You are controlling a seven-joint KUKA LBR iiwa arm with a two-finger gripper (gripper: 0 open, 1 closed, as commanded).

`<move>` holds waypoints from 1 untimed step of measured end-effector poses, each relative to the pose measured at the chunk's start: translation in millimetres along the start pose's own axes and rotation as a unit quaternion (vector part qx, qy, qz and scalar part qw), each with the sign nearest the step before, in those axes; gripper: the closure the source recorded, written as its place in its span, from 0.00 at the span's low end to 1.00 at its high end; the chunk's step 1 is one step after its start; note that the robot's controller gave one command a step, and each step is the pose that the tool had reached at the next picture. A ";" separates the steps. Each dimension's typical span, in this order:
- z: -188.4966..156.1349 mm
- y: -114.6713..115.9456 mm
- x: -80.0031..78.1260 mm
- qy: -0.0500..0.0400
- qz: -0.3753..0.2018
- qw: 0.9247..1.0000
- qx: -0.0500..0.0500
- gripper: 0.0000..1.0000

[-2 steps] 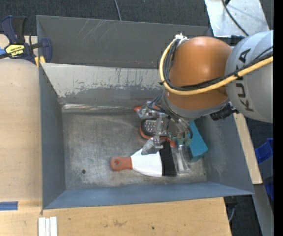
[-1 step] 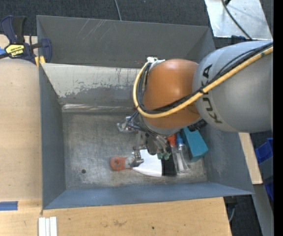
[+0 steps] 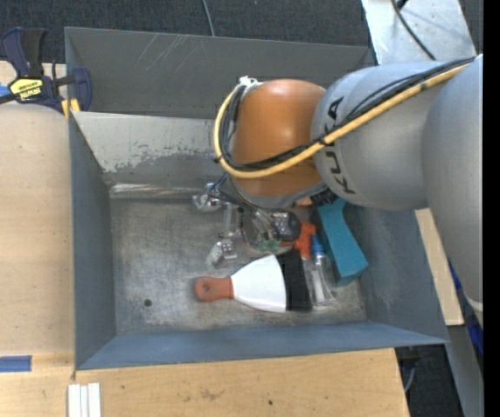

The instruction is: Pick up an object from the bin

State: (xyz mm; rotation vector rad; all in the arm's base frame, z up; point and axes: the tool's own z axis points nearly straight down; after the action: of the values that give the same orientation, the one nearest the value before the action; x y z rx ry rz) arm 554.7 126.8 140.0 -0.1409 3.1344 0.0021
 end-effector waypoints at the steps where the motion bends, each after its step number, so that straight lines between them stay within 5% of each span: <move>1: 61.0 -12.7 54.8 0.001 -0.079 0.997 0.001 1.00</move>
Offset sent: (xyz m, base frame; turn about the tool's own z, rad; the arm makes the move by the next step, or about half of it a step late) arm 0.0000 0.0000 0.0000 0.0000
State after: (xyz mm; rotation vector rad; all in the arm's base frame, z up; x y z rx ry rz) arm 501.4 109.3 78.8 -0.3882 3.1149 -0.0004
